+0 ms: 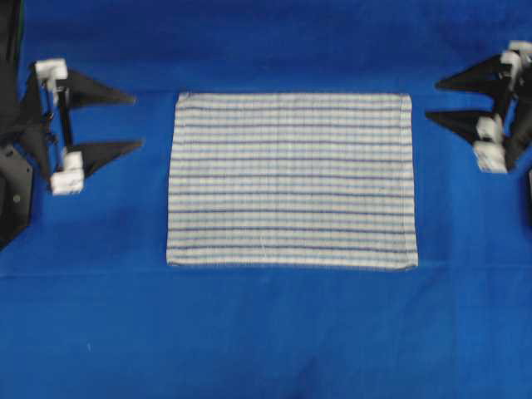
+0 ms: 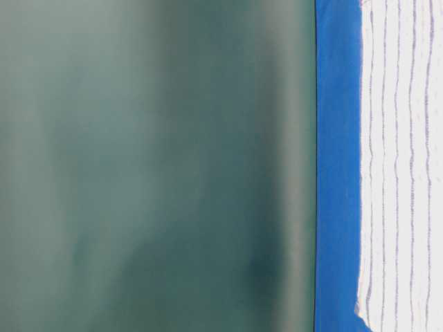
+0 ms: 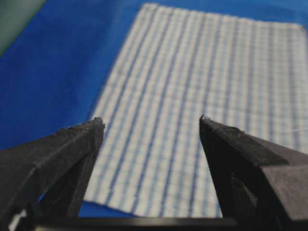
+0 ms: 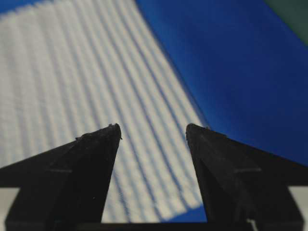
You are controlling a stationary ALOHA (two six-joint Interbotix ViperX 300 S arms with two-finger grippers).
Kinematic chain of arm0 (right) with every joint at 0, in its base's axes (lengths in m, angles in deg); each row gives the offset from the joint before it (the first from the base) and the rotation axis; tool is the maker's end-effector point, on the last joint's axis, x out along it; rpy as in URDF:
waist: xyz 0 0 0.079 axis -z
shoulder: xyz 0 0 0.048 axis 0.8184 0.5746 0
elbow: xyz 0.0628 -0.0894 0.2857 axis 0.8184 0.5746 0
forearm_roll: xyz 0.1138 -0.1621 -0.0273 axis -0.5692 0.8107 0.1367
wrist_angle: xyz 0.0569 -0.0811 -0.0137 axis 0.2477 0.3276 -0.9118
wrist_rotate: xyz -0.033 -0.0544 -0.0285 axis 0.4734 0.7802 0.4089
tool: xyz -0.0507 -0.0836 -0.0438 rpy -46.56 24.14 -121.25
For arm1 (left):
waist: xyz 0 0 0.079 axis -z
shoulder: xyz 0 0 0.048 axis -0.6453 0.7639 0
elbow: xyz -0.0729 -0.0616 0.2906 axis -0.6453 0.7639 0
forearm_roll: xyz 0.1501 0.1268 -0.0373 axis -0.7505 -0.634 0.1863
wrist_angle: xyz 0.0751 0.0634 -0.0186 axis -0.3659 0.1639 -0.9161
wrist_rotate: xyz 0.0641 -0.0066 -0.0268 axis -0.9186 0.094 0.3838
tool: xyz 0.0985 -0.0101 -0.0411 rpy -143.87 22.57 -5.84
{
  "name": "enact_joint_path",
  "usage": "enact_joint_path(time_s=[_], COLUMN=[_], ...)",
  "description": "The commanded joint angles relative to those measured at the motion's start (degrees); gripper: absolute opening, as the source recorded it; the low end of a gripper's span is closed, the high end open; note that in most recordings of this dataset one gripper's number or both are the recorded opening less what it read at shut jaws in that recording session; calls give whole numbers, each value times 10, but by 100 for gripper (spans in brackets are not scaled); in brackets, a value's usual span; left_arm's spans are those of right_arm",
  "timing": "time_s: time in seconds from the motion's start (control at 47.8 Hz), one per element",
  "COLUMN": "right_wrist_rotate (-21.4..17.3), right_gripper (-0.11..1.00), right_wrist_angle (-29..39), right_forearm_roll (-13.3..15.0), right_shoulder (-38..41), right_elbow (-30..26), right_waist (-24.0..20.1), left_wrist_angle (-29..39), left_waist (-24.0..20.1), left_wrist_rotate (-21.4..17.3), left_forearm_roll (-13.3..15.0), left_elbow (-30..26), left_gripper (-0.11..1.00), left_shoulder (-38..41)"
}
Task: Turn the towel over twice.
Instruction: 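Move both grippers to the far corners and pinch them again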
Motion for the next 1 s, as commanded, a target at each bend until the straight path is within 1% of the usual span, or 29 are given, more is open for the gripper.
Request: enact_joint_path(time_s=[0.0,0.188,0.356,0.439,0.523,0.753,0.9,0.983], right_wrist_rotate=[1,8,11,12,14,20,20,20], right_gripper=[65,65,65,65,65,65,65,64], right_wrist_angle=[-6,-10,-48,-78,-91,-98,-98,-98], right_forearm_roll=[0,6,14,14,14,16,17,16], right_shoulder=[44,142,224,264,295,355,367,369], right_elbow=[-18,-33,-40,-45,-51,-68,-71,-71], right_waist=[28,80,109,120,127,139,141,143], left_wrist_angle=[-22,-51,-115,-135,-149,-167,-167,-163], left_waist=[-23,-68,-80,-83,-92,-120,-130,-132], left_wrist_rotate=[0,0,1,0,0,1,0,1], left_forearm_roll=[0,0,0,0,0,0,0,0], left_elbow=[-22,-47,-63,-71,-79,-100,-105,-105], left_gripper=[76,76,76,76,76,76,75,72], left_shoulder=[56,174,279,321,356,432,449,449])
